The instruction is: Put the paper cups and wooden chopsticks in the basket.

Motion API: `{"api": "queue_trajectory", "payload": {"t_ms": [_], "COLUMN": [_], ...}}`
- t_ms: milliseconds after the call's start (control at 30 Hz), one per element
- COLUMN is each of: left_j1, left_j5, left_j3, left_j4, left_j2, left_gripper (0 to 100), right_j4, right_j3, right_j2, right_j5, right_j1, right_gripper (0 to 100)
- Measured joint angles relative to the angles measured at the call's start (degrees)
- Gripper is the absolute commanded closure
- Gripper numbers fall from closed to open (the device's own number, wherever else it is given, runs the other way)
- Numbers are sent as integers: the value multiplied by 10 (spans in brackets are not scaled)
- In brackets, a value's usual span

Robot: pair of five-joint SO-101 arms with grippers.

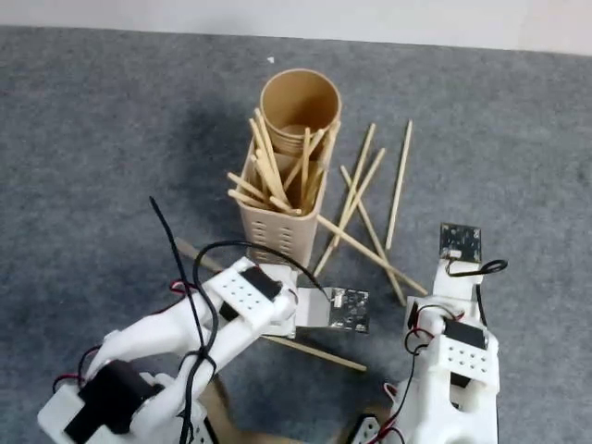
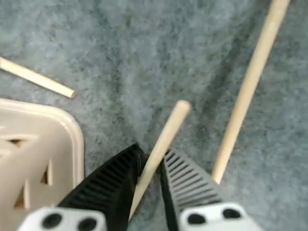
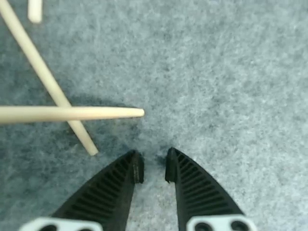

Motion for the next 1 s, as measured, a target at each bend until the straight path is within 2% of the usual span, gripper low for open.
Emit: {"api": "queue_trajectory", "payload": {"t_ms": [467, 633, 867, 1000], "left_j1": [49, 65, 66, 64], "left_j5": [1, 40, 58, 81], "left_j3": [-177, -299, -453, -578], "left_j4": [230, 302, 415, 485], "left_j2": [5, 4, 4, 4], "left_gripper": [970, 972, 976, 996], "right_j4": [0, 0, 0, 0], "right_j3": [0, 0, 0, 0], "right_j2": [0, 0, 0, 0], "right_j5": [0, 0, 0, 0], "right_j1": [-1, -3, -3, -3], "right_gripper": [897, 897, 897, 897]}}
